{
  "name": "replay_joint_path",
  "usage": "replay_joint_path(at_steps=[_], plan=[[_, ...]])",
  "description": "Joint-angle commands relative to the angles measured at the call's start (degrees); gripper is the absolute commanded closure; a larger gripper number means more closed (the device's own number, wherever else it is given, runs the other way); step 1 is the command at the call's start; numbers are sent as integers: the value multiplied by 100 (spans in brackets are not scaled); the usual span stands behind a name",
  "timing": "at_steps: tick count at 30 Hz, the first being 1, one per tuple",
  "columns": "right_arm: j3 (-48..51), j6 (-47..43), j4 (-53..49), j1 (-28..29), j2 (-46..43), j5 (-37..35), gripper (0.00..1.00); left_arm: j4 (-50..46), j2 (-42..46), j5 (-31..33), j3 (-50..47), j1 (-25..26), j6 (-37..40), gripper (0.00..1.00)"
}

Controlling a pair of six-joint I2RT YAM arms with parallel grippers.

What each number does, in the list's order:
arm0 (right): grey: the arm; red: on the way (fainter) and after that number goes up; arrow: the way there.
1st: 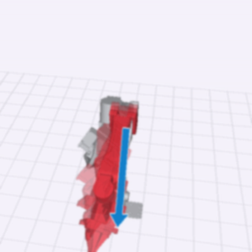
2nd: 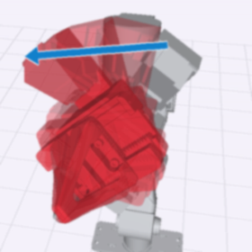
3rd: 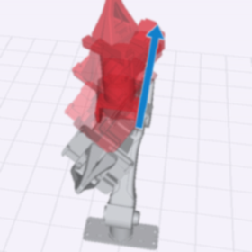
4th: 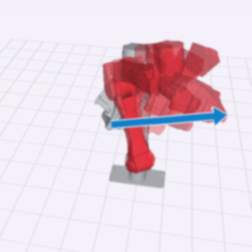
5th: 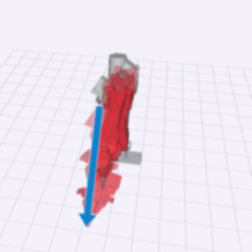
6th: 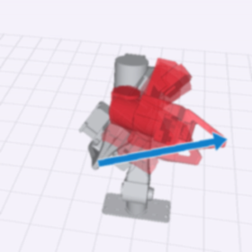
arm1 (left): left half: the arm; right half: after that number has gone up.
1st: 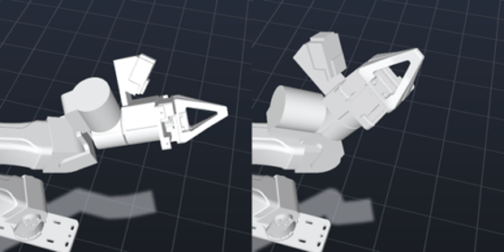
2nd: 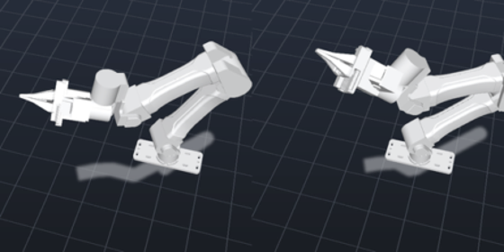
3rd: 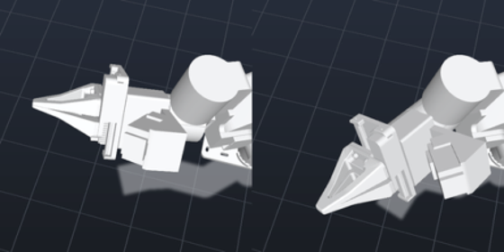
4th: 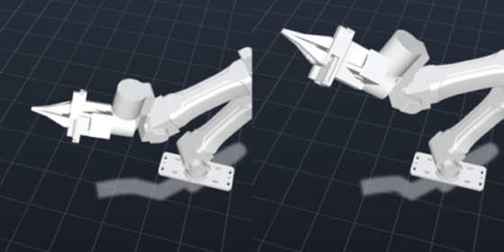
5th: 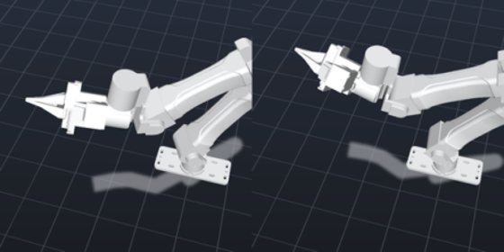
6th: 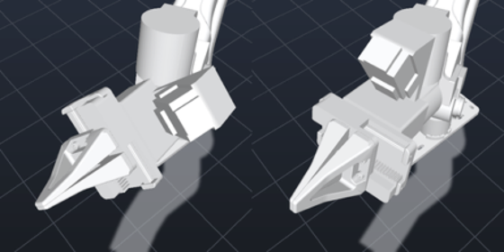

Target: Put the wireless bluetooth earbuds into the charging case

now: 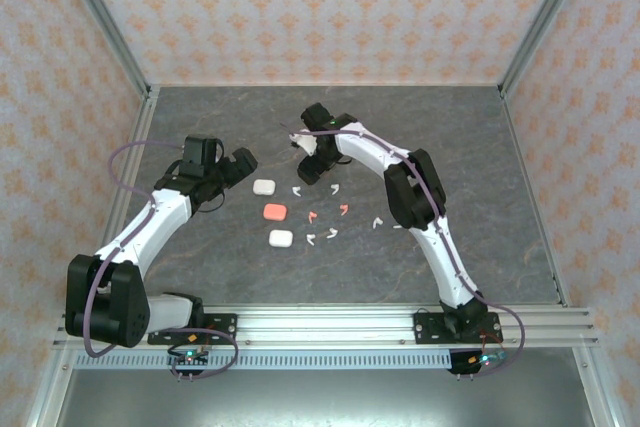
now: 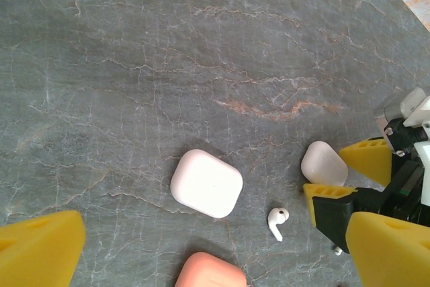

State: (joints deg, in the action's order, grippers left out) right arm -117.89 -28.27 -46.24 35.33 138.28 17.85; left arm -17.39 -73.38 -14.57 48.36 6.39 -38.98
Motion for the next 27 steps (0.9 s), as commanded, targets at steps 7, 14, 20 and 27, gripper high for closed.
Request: replay_joint_path(at_steps=[7,14,20,27], plan=[[87,-161,-248,106,29,8,45,-224,-31,135,145,37,90,0],[837,-196,500,106,-647,-93,57,-352,12,-4,322,33,313,0],[1990,-150,1472,105,-1877,1,59,-205,86,-896,611,22,780,1],[3546,23,2656,97,-3588,276,59,266,-3,-2743,974,23,1108,8]])
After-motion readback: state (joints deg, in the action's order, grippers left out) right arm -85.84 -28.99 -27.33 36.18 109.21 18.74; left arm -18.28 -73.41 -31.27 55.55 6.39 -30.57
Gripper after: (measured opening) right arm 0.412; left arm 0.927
